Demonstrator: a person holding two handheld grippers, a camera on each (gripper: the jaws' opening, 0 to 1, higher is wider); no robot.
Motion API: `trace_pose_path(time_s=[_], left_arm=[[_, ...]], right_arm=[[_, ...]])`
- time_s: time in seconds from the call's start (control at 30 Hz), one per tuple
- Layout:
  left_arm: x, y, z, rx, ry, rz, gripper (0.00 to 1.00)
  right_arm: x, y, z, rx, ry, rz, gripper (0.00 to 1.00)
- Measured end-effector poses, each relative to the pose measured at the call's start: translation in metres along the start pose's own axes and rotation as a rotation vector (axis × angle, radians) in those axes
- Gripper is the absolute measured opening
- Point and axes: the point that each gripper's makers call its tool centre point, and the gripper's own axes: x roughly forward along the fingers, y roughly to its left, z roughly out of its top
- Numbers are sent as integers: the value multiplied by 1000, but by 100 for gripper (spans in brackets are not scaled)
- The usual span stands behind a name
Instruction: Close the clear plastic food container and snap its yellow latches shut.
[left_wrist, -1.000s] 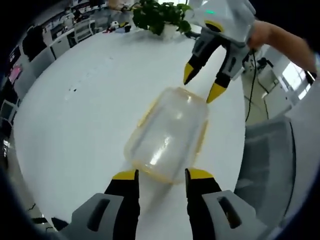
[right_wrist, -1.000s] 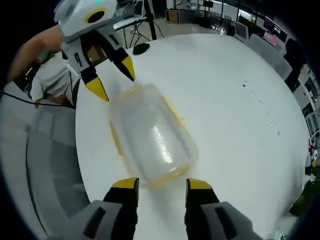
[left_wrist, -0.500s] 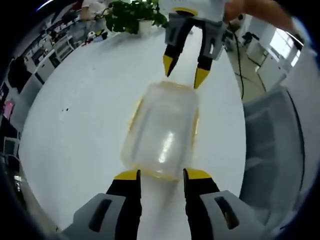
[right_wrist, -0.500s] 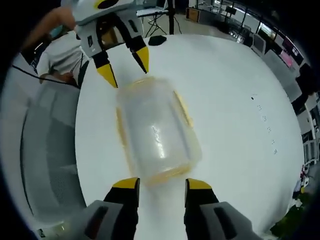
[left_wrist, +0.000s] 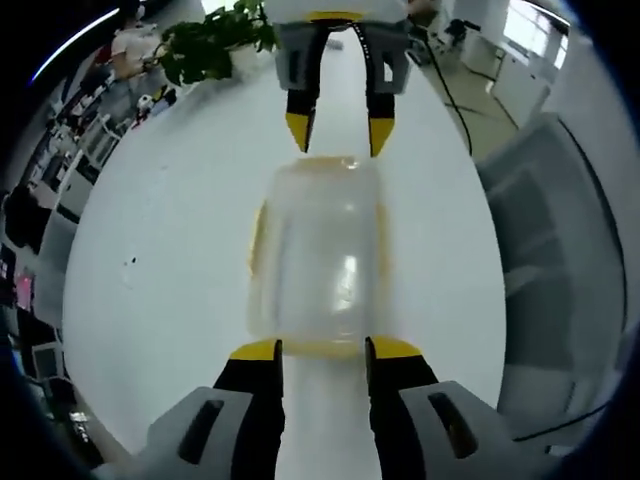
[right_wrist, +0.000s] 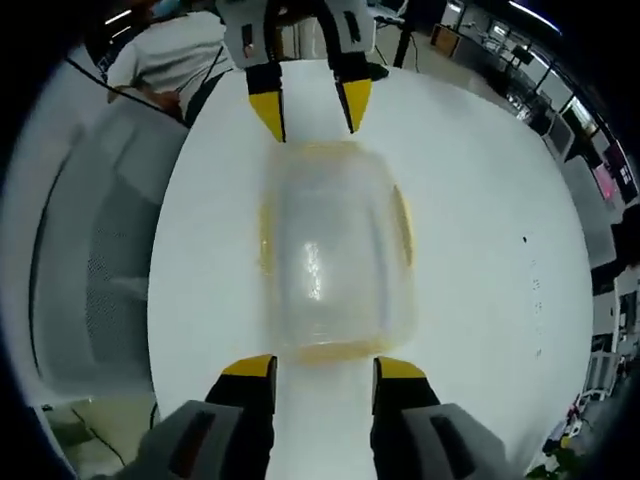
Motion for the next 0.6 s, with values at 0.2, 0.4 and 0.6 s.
trace_pose_path(time_s=[0.2,0.4,0.6], left_arm=[[0,1,-1,25,10,6,29],[-1,3,-1,8,4,2,29],[0,4,0,6,-2,4,29]], right_arm=[[1,0,1,-22,-2,-2,33],[1,1,1,-24,2,2,34],[1,1,4,-27,-6,3,34]])
